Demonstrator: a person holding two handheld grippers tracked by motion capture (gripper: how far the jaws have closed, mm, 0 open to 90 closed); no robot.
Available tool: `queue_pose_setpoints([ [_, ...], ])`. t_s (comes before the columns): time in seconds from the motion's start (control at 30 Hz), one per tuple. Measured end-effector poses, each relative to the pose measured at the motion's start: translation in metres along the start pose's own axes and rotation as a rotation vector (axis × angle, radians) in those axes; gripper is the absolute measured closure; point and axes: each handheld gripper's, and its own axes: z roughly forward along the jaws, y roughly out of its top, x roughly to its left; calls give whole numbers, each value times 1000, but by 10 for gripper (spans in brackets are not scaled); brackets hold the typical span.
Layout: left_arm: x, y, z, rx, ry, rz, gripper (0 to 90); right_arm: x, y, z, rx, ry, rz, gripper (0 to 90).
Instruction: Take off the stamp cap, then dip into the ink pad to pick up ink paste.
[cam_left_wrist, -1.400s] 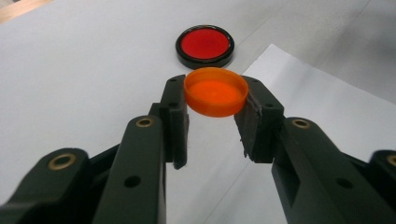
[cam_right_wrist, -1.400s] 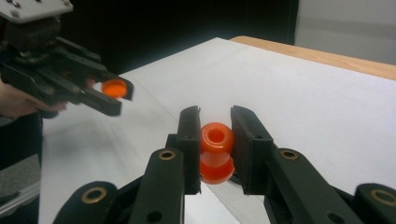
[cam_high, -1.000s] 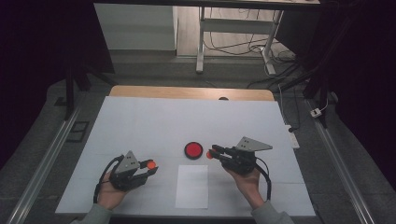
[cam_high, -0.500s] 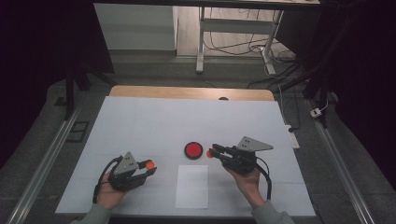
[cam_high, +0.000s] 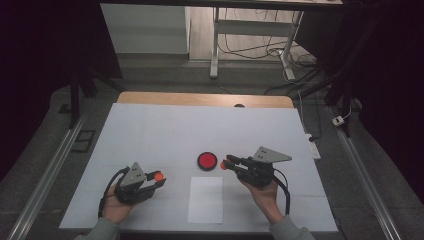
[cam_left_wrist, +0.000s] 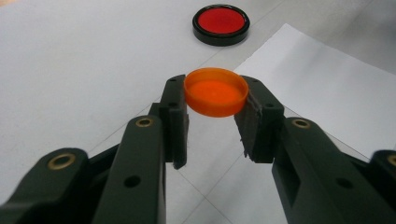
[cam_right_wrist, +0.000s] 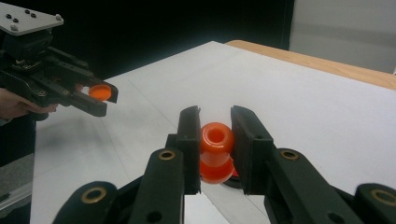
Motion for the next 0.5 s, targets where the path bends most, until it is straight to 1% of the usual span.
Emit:
queue_pose_setpoints([
  [0.1,0,0,0,3,-2,4,650,0,0,1,1,2,-1,728],
  [0.27,0,-1,0,2,3,-1,650,1,3,2,-3,2,-6,728],
  [0.4,1,-1,-1,-5,4,-2,650,2,5,5,-8,17,10,728],
  [0.5,1,-1,-1,-6,6,-4,650,4,8,8,-5,16,-5,728],
])
